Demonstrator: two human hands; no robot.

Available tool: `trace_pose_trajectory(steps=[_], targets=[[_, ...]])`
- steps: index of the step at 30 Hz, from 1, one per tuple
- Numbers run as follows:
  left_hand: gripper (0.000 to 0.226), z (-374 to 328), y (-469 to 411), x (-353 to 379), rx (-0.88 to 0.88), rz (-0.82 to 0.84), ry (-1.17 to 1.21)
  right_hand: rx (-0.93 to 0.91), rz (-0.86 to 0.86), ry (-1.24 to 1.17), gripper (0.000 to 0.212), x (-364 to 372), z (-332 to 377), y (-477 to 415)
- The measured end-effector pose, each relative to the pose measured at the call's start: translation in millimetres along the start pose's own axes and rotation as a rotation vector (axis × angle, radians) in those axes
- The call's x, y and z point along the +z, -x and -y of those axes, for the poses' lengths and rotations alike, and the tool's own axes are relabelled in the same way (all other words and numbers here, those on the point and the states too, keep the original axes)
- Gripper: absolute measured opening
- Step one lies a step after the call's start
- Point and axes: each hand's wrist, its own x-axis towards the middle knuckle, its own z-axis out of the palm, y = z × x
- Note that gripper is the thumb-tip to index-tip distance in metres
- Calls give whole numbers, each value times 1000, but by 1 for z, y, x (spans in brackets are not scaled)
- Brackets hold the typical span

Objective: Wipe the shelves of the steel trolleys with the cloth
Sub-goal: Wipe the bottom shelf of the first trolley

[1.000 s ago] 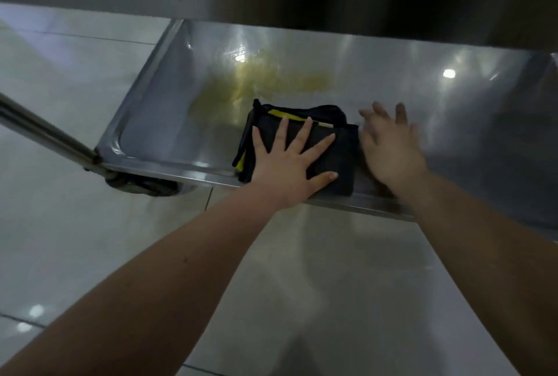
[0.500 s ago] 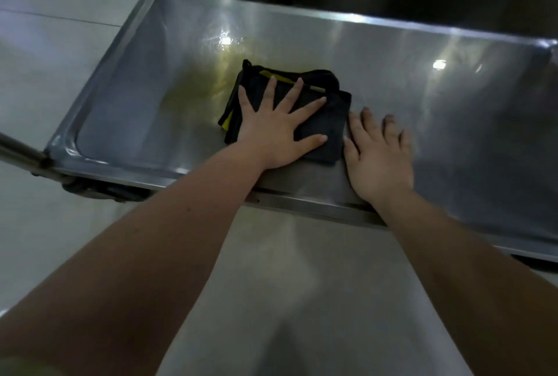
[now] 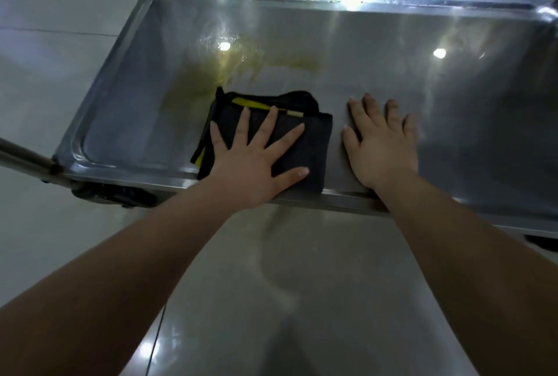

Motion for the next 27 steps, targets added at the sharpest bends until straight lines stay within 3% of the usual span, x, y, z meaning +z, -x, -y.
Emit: trace_pose_trajectory(steps=[8,13,20,27], targets=[[67,-34,-9,0,-187,96,75,1,2,17,58,2,-2,1],[67,-29,-66,-5,-96,-42,45,18,5,32,60,4,-3,2],[71,-36,-150,-32,-117,40,64,19,10,17,58,2,-1,0],[70,-27,-83,-15,-48,-32,26,22,-9,-30,56,0,1,-2]])
